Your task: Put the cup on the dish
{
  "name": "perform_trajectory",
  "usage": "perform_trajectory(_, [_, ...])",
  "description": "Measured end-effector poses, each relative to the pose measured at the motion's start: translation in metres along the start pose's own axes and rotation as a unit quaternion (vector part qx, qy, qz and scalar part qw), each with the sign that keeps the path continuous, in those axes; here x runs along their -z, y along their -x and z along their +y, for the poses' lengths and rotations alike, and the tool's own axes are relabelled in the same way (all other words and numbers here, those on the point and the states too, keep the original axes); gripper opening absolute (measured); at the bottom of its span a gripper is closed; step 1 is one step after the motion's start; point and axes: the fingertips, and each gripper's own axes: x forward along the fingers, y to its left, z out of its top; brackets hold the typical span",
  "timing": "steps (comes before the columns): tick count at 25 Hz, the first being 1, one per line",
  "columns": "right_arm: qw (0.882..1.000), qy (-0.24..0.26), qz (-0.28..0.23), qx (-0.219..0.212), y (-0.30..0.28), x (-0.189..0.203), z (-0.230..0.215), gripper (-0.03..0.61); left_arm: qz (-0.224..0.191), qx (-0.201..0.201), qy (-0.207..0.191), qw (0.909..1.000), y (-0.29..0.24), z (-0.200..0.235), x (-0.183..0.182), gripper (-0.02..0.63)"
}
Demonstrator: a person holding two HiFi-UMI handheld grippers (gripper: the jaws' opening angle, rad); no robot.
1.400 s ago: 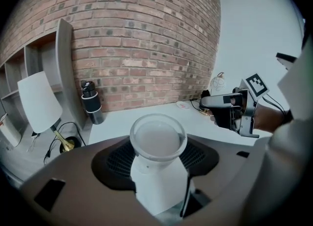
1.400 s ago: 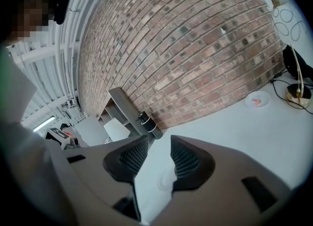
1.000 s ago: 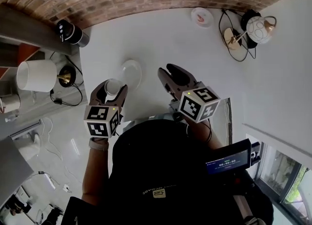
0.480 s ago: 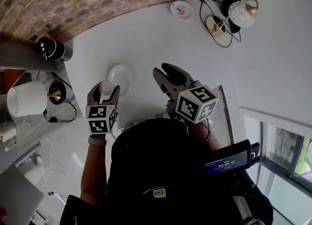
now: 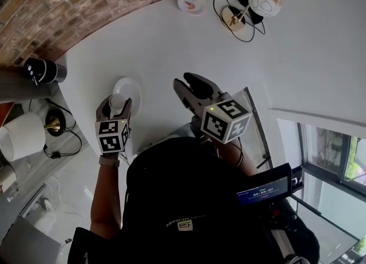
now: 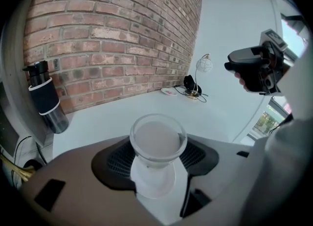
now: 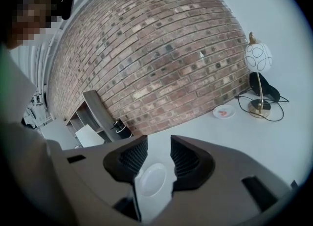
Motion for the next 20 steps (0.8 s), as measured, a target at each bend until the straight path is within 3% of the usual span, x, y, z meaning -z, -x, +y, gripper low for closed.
perform_trajectory(20, [0.998, -0.021, 0.004, 0.063, 0.002, 0.013, -0.014, 0.147, 0.019, 0.031, -0.051, 0.9981, -0.051, 0.008, 0.026, 0.27])
